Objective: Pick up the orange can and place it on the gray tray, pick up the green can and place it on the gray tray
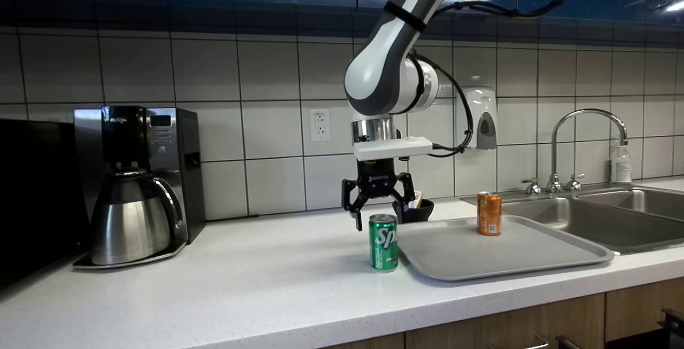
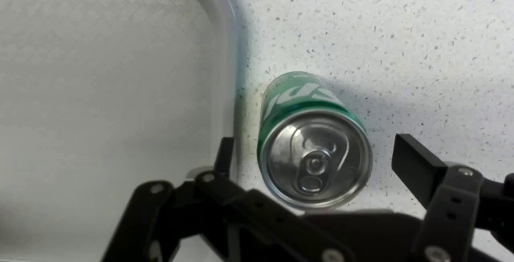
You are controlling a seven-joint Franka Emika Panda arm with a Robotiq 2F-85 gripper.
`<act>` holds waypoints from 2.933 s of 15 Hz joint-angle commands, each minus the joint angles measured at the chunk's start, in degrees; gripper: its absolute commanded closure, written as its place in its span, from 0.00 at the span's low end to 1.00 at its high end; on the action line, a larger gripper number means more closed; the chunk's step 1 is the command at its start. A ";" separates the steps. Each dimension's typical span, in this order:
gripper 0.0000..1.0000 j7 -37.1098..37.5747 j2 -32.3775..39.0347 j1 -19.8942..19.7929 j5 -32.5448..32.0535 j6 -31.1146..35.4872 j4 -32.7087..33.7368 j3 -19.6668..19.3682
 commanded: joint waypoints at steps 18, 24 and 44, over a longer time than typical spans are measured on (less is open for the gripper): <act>0.00 -0.94 1.23 0.03 0.82 -0.62 -0.91 -0.78; 0.00 -1.35 2.51 0.03 1.29 -0.22 -0.22 -0.73; 0.00 -0.35 3.12 0.49 0.40 0.09 0.54 -1.27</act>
